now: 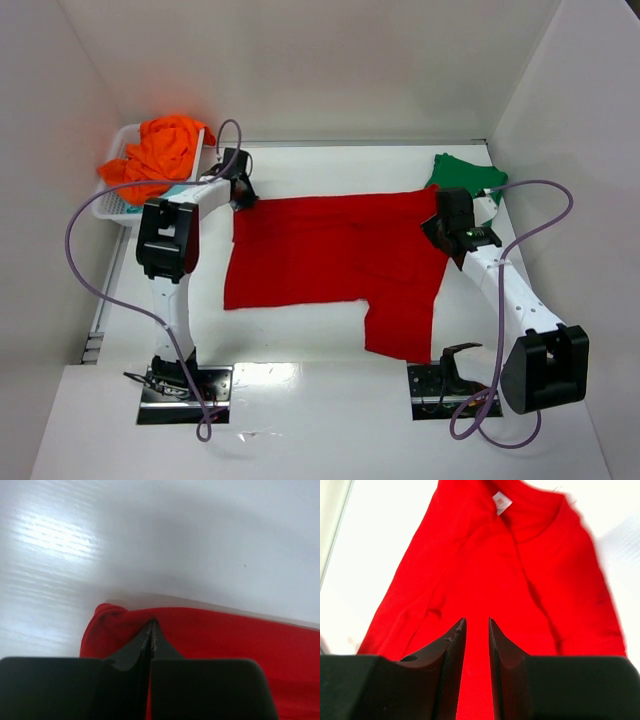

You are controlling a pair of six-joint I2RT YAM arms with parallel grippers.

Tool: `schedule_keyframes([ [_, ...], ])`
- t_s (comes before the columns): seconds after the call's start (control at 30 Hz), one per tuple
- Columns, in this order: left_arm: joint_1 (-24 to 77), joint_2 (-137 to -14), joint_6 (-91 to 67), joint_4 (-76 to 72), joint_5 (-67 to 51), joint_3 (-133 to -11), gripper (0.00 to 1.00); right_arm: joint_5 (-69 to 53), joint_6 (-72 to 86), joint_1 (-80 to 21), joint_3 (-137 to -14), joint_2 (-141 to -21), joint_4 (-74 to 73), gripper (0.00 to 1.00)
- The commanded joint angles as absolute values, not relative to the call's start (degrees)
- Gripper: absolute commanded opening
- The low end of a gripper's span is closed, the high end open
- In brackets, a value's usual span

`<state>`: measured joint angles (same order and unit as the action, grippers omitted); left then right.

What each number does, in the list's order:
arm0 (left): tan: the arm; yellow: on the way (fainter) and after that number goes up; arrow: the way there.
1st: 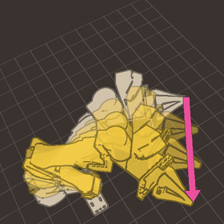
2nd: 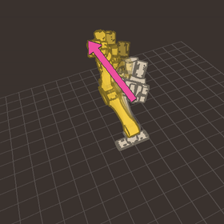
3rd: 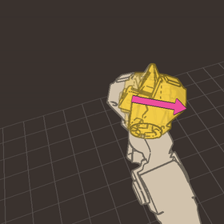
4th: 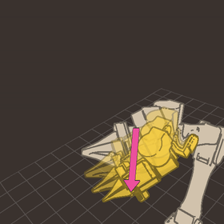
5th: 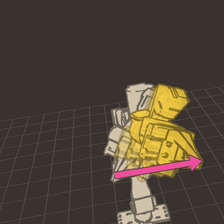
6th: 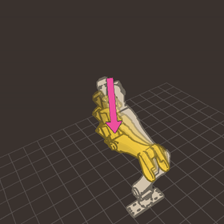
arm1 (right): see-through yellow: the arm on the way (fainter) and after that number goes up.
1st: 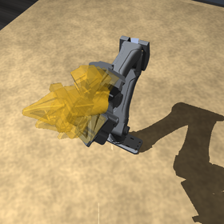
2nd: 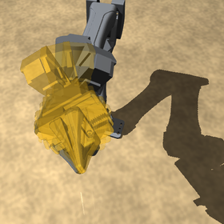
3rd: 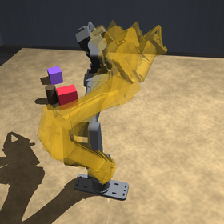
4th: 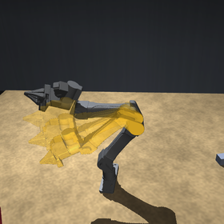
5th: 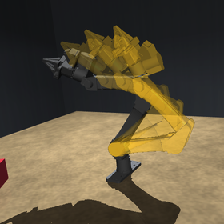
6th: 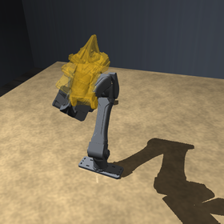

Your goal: Fold and stack the t-shirts

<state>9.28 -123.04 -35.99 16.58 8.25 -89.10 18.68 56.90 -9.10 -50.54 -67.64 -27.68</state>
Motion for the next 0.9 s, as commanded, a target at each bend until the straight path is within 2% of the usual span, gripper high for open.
schedule_keyframes([
  [0.0, 7.21, -127.08, -33.84, 23.1, 7.66, -93.94, 0.0, 20.57, 56.16, -8.79, -50.45, -66.09, -27.16, 0.31],
  [0.2, 6.51, -131.65, -31.03, 29.0, 5.8, -103.61, 0.0, 20.04, 56.78, -8.79, -50.45, -66.09, -27.16, 0.33],
  [0.57, 0.45, -136.49, -29.89, 30.15, 4.92, -109.24, 0.0, 18.98, 54.5, -8.79, -50.45, -67.24, -27.69, 0.36],
  [0.8, 0.44, -138.34, -28.3, 31.38, 3.52, -114.87, 0.0, 16.27, 53.26, -8.79, -49.92, -68.46, -27.07, 0.38],
  [0.87, 0.44, -138.34, -27.77, 31.38, 2.82, -115.4, 0.03, 15.47, 51.68, -8.79, -49.92, -69.6, -27.07, 0.4],
])
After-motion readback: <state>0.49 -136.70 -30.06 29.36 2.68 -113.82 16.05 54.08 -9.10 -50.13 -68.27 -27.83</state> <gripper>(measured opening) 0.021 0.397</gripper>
